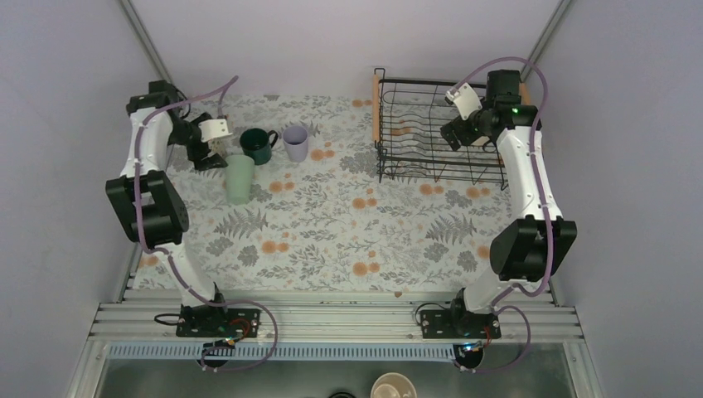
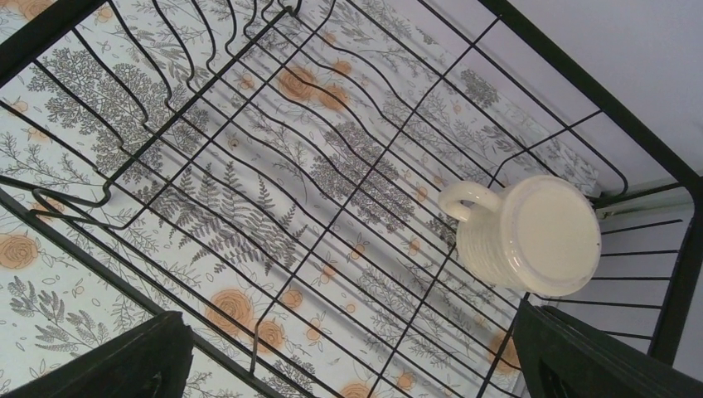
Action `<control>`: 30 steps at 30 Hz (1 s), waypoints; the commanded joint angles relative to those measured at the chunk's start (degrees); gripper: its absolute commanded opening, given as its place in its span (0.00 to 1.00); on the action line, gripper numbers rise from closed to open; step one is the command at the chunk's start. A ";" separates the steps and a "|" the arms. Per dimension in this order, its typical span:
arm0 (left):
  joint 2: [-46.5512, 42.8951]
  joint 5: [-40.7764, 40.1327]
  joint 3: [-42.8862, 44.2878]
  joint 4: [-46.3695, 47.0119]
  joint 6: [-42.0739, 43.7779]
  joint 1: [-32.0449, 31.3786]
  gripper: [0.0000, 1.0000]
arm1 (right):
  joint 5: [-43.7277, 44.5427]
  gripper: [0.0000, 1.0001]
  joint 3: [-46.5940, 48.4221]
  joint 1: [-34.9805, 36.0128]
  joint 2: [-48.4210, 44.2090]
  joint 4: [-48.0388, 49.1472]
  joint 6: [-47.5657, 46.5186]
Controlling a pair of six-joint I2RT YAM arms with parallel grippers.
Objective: Unload the cups from the dish rack
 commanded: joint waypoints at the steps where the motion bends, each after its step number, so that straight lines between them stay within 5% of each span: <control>1: 3.93 1.28 2.43 1.28 1.18 -3.75 0.99 | -1.25 1.00 0.55 -0.30 0.73 0.49 -0.48; 8: 18.08 -0.93 15.82 -5.86 -0.29 -7.12 0.97 | -0.15 1.00 -1.39 -0.39 0.74 1.12 -1.07; 14: 23.64 -1.82 19.20 -6.26 -0.79 -8.39 0.97 | -0.27 1.00 -1.89 -0.33 2.07 1.66 -0.74; 30: 17.30 0.98 20.04 -6.26 0.05 -9.47 0.96 | -1.83 1.00 0.57 -0.31 5.83 1.11 0.14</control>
